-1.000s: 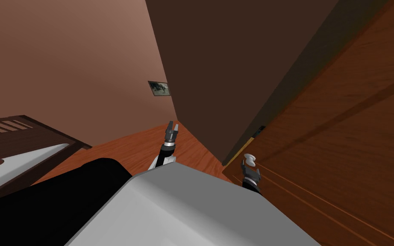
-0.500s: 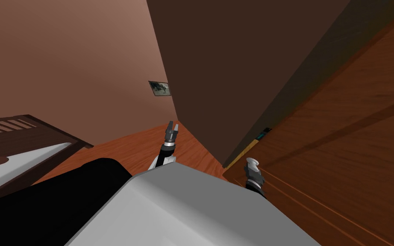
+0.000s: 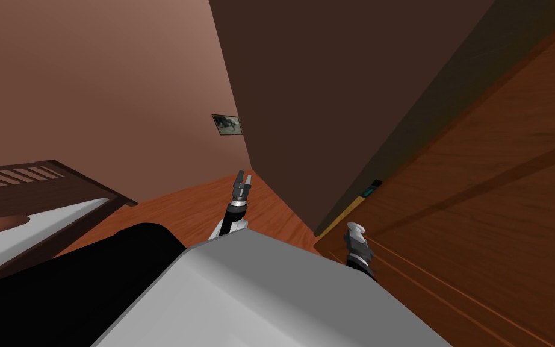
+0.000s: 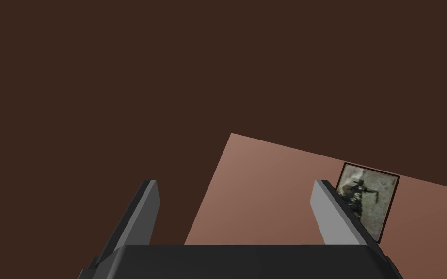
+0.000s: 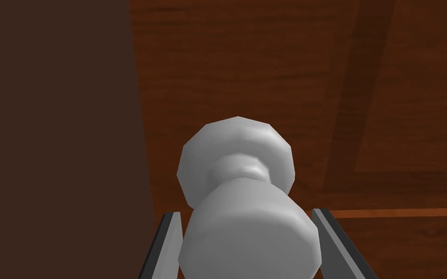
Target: Pull the door open
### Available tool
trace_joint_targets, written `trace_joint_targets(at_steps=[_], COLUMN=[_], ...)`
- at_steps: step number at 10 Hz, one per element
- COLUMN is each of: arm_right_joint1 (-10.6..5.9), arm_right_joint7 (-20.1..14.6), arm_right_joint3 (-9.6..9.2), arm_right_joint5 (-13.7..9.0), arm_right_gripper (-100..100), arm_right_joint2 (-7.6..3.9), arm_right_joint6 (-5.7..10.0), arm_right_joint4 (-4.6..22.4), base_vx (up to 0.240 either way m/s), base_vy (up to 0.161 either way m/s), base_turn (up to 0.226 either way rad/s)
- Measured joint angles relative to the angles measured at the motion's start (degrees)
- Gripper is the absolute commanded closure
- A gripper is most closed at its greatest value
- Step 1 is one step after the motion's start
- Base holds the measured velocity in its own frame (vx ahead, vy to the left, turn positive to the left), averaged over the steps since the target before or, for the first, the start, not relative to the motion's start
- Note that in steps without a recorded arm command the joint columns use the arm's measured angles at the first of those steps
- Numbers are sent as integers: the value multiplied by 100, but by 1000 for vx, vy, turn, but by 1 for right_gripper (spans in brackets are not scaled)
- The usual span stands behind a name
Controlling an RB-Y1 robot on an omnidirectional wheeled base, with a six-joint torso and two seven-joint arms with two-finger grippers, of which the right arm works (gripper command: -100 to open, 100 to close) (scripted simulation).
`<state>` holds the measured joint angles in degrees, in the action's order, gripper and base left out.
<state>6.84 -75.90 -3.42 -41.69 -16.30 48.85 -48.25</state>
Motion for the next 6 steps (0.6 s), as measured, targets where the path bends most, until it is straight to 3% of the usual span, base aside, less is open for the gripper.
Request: trace_joint_targets(at_steps=[6], arm_right_joint1=[148], arm_right_joint7=[-528], arm_right_joint3=[-461], arm_right_joint5=[159], arm_right_gripper=[100], arm_right_joint2=[-307], arm_right_joint6=[43], arm_right_joint4=[-70], base_vx=[-237], base_vy=[-13], base_turn=[132])
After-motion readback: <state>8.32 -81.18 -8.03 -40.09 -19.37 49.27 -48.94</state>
